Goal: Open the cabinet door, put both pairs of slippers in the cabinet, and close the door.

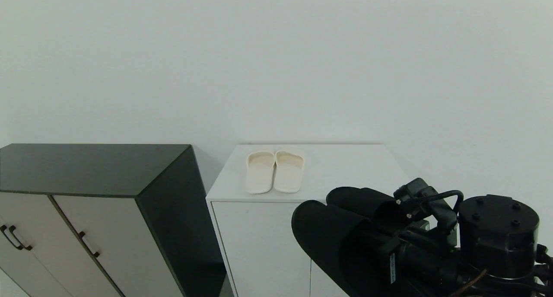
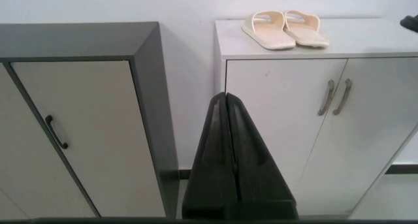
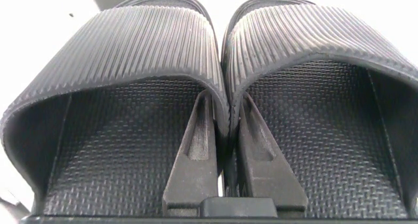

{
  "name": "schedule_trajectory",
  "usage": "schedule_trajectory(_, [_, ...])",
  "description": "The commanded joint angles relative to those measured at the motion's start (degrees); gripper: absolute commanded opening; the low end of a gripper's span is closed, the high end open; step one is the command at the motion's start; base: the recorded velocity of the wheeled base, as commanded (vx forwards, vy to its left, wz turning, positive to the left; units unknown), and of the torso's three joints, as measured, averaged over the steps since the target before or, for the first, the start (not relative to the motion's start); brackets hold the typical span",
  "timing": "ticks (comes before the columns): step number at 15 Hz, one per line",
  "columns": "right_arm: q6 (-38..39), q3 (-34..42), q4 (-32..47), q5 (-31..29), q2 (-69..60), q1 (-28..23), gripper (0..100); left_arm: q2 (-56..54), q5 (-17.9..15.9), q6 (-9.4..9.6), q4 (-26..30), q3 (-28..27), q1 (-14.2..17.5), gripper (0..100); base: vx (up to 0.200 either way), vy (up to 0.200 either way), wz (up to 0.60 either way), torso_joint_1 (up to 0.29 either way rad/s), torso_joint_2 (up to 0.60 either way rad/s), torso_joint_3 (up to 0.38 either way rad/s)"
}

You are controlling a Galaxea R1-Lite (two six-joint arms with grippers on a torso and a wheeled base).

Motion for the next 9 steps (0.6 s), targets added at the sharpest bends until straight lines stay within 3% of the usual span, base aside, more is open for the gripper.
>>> schedule_trajectory(1, [-0.02, 0.10, -0.05, 0.10, -0.05, -0.04, 0, 0.01, 0.01, -0.12, -0.01, 0.00, -0.02, 0, 0.000, 0.000, 0.00, 0.000, 0.00, 0.000])
schedule_trajectory(9, [-0.02, 1.33, -0.05, 1.60, 0.22, -0.04, 0, 0.01, 0.01, -0.12, -0.01, 0.00, -0.02, 0, 0.000, 0.000, 0.00, 0.000, 0.00, 0.000])
